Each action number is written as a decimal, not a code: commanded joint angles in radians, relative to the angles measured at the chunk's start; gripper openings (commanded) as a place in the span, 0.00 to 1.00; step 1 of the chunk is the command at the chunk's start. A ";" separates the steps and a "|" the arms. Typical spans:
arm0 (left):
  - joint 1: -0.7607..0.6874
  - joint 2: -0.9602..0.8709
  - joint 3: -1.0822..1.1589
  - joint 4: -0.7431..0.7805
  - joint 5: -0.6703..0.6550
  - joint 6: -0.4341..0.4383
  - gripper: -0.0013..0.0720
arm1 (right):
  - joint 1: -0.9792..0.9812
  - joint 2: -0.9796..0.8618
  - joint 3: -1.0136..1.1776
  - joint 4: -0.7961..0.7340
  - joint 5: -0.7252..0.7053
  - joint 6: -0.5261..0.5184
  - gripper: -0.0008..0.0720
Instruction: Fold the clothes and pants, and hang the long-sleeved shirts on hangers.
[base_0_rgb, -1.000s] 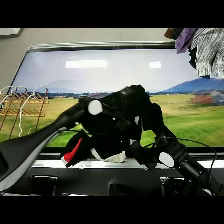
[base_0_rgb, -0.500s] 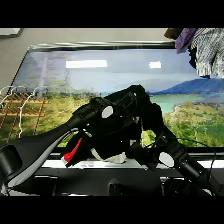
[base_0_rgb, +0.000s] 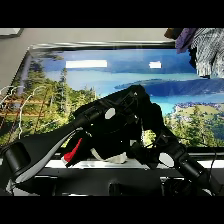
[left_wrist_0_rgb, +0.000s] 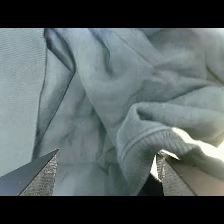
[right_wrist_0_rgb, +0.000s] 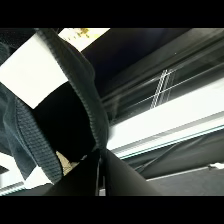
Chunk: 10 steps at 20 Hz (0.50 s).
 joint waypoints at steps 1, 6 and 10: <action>-0.003 -0.013 0.001 -0.031 0.048 -0.026 0.89 | 0.001 0.001 0.001 -0.010 -0.001 0.001 0.07; 0.046 -0.012 0.036 -0.027 0.007 -0.242 0.07 | -0.021 0.001 0.060 -0.024 0.099 0.019 0.07; 0.175 -0.011 0.259 -0.027 -0.141 -0.293 0.07 | -0.305 -0.014 0.274 -0.057 0.093 -0.219 0.07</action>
